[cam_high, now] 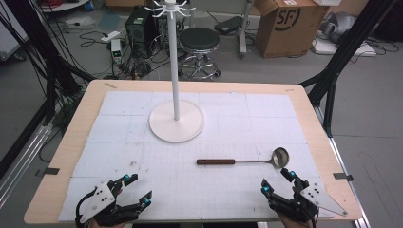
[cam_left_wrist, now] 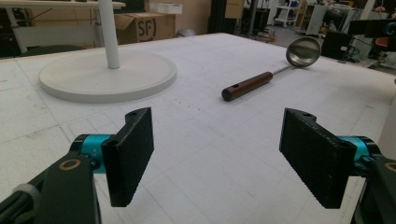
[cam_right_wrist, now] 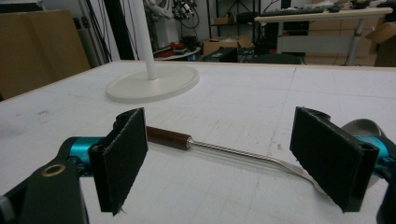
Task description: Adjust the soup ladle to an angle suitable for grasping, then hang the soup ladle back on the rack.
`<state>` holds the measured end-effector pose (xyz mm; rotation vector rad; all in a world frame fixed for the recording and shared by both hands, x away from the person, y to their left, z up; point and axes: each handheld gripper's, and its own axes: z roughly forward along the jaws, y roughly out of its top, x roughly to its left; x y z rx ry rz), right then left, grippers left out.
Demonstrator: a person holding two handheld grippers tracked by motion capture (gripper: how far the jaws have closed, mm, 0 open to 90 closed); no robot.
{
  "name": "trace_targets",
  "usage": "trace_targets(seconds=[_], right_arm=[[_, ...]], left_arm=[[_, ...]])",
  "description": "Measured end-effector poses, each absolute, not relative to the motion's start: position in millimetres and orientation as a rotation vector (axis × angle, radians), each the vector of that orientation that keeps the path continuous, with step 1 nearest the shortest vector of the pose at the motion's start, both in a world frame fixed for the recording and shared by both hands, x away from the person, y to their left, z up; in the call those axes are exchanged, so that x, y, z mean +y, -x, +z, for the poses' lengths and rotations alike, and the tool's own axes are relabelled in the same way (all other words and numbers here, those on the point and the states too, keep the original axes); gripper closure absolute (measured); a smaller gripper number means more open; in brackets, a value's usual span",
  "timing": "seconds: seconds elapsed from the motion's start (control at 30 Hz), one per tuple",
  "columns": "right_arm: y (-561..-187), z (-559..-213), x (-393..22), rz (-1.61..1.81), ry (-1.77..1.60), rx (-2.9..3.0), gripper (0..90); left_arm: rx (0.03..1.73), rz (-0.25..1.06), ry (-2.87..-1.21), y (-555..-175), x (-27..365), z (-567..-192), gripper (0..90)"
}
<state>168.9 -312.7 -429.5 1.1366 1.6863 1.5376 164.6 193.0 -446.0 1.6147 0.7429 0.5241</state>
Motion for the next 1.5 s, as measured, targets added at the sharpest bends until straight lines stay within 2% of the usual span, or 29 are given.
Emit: trace_targets(seconds=[0.5,0.7,0.97,1.37,1.5], right_arm=[[-179,-430,-301,1.544,-1.1,1.729,17.6],[-190,-416,-293,1.541,-1.018,1.81,15.4],[-236,-393,-284,1.528,-0.892,2.023,15.4],[-261,-398,-263,1.442,-0.807,2.125,15.6],[-268,-399,-257,1.425,-0.788,2.155,19.1]], left_arm=[[0.757,0.536,-1.59,-154,204,-445,26.0],[0.77,0.524,-1.571,-149,208,-445,25.9],[0.757,0.512,-1.599,-148,201,-444,25.6],[0.757,0.504,-1.601,-145,203,-446,25.4],[0.751,0.497,-1.595,-147,204,-444,25.4]])
